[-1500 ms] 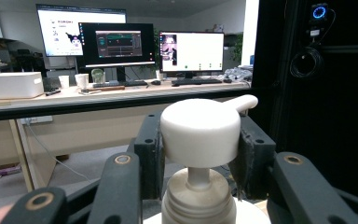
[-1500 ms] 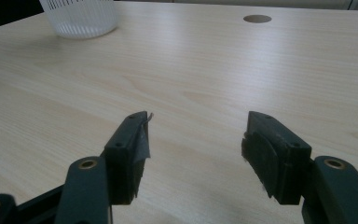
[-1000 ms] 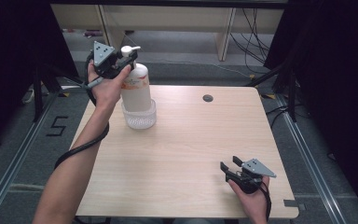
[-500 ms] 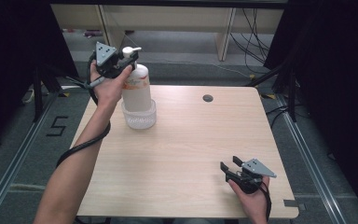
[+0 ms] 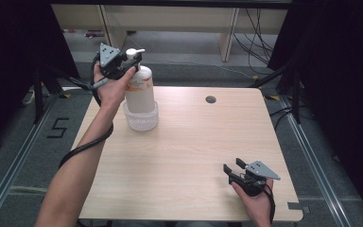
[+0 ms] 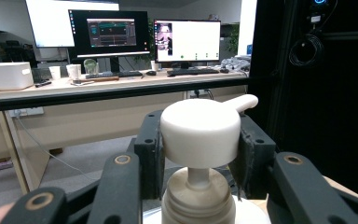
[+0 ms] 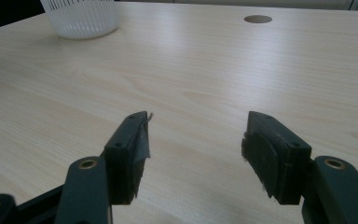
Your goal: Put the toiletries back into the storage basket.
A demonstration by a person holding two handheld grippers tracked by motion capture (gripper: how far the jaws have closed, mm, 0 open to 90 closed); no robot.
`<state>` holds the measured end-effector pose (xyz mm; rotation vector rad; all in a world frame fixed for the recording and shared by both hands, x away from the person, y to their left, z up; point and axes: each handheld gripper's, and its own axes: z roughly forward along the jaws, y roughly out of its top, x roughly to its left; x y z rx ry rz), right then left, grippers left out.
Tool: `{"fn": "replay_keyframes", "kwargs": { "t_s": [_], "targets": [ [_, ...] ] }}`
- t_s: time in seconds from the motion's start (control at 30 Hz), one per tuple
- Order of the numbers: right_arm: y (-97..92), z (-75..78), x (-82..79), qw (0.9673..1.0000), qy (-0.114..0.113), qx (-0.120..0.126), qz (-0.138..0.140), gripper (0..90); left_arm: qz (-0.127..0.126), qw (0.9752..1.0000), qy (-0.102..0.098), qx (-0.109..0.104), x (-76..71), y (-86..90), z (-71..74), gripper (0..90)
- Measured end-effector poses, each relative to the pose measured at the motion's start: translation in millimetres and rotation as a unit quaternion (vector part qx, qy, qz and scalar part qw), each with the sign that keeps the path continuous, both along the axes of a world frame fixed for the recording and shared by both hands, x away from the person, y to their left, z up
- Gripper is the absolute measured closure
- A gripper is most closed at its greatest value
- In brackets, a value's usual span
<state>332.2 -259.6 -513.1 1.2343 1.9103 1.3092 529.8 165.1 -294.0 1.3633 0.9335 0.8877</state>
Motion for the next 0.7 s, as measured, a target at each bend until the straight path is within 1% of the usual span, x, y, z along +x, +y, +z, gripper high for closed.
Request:
{"fn": "replay_keyframes", "kwargs": {
  "t_s": [0.03,0.07,0.1,0.13,0.2,0.23,0.27,0.3,0.33,0.37,0.67,0.7],
  "targets": [
    [0.0,0.0,0.0,1.0000,0.000,0.000,0.000,40.7,0.000,1.0000,0.000,0.000,0.2,-0.4,-0.5,58.9],
    [0.0,-0.8,0.8,1.0000,-0.005,-0.001,0.001,40.7,-0.001,1.0000,0.002,0.000,0.4,-1.0,-1.2,58.9],
    [2.1,-0.4,-1.3,0.9998,0.012,0.016,-0.002,40.7,-0.002,1.0000,0.003,0.001,0.6,-1.5,-2.8,58.9],
    [0.3,-0.2,-0.1,1.0000,0.002,0.002,0.001,40.7,-0.002,1.0000,0.003,0.001,0.6,-1.5,-2.8,58.9],
    [0.1,-0.3,0.1,1.0000,-0.001,0.001,0.001,40.7,-0.002,1.0000,0.004,0.001,0.7,-1.5,-4.4,58.9],
    [2.5,-0.5,-1.5,0.9998,0.010,0.018,-0.003,40.7,-0.002,1.0000,0.006,0.000,0.8,-1.8,-6.6,58.9],
    [2.5,-0.5,-1.5,0.9998,0.010,0.018,-0.003,40.7,-0.002,1.0000,0.006,0.000,0.8,-1.8,-6.6,58.9],
    [2.7,-0.3,-1.9,0.9997,0.015,0.020,-0.003,40.7,-0.002,1.0000,0.008,0.001,0.9,-1.8,-7.9,58.9],
    [2.1,-0.3,-1.3,0.9998,0.011,0.015,-0.002,40.7,-0.002,1.0000,0.009,0.002,1.1,-1.8,-8.9,58.9],
    [-0.1,-0.2,0.1,1.0000,-0.001,-0.003,0.000,40.7,-0.002,0.9999,0.011,0.002,1.4,-1.9,-10.7,58.9],
    [-0.2,-0.3,0.2,1.0000,0.000,-0.006,-0.002,40.7,-0.003,0.9998,0.019,0.006,1.8,-2.6,-18.4,58.9],
    [-0.4,-0.6,0.5,1.0000,-0.003,-0.009,0.000,40.7,-0.003,0.9997,0.021,0.007,1.8,-3.0,-20.0,58.9]
  ]
}}
